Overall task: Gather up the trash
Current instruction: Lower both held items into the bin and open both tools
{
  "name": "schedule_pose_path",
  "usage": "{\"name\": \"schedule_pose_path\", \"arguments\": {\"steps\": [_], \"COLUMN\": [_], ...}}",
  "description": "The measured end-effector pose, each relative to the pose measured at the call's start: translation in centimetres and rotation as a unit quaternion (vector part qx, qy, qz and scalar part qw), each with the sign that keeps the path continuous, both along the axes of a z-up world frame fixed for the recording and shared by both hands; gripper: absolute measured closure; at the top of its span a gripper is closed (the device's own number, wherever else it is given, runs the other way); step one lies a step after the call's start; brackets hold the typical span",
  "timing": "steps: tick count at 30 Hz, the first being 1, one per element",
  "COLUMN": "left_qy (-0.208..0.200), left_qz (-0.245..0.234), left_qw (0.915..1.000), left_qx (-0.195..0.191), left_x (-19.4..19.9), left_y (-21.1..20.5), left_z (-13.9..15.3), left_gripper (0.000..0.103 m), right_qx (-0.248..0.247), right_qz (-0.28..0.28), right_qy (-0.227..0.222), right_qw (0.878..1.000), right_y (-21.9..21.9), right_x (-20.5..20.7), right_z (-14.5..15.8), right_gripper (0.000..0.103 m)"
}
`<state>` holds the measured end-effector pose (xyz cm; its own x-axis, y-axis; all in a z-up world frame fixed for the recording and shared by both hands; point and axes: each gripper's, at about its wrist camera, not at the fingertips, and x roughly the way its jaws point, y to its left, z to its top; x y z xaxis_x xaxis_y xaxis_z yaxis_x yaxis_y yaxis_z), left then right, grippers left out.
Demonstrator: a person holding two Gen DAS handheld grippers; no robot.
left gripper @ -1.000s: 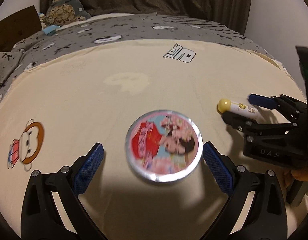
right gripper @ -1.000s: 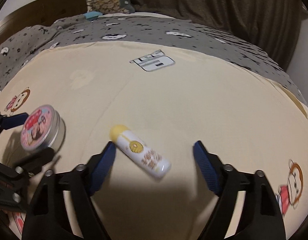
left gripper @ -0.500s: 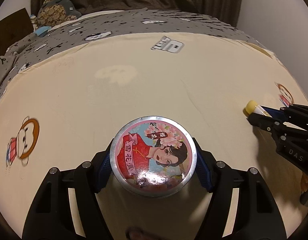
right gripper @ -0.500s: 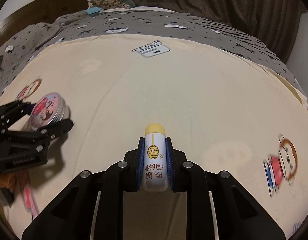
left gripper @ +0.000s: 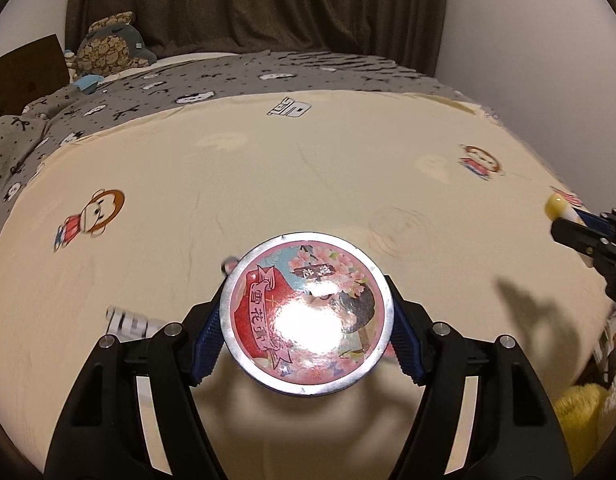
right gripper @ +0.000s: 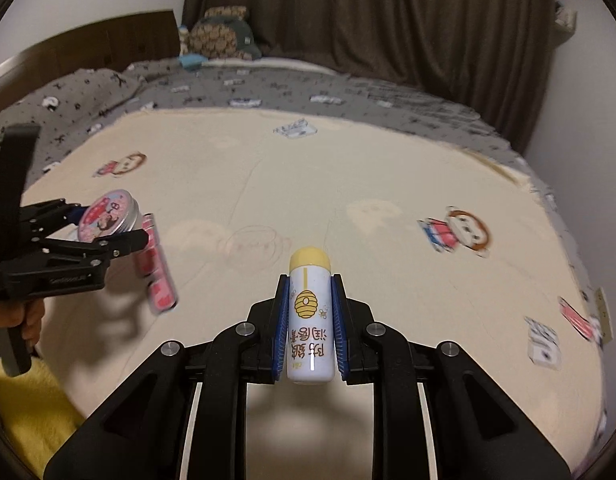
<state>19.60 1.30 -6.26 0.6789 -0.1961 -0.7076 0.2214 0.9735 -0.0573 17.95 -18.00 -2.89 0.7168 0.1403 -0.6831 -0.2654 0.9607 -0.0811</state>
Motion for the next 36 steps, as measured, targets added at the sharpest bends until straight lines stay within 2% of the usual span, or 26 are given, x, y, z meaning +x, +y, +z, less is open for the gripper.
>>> {"name": "schedule_pose_path", "arguments": {"steps": [8, 12, 20, 28, 36], "left_qy": [-0.044, -0.034, 0.019, 0.103, 0.17], "left_qz": [-0.027, -0.041, -0.061, -0.071, -0.076], "left_qw": [0.9987, 0.9982, 0.9978, 0.9921, 0.9826], "left_qx": [-0.007, -0.028, -0.015, -0.011, -0.001], "left_x": [-9.3, -12.9, -18.6, -20.8, -21.8], "left_y": [-1.6, -2.1, -3.6, -3.8, -4.6], "left_z": [1.4, 0.4, -4.7, -11.1, -17.0], "left_gripper": [0.036, 0.036, 0.036, 0.036, 0.036], "right_qx": [0.038, 0.06, 0.083, 0.092, 0.099], "right_qz": [0.003, -0.011, -0.021, -0.026, -0.024], "right_qy": [-0.023, -0.026, 0.026, 0.12, 0.19], "right_qw": [0.999, 0.998, 0.996, 0.988, 0.976], "right_y": [-1.6, -2.0, -2.6, -2.5, -1.5], "right_x": [-8.9, -12.3, -17.1, -19.3, -19.3], "right_z": [0.2, -1.1, -6.0, -12.7, -17.4], "right_gripper": [0.082, 0.082, 0.082, 0.082, 0.082]}}
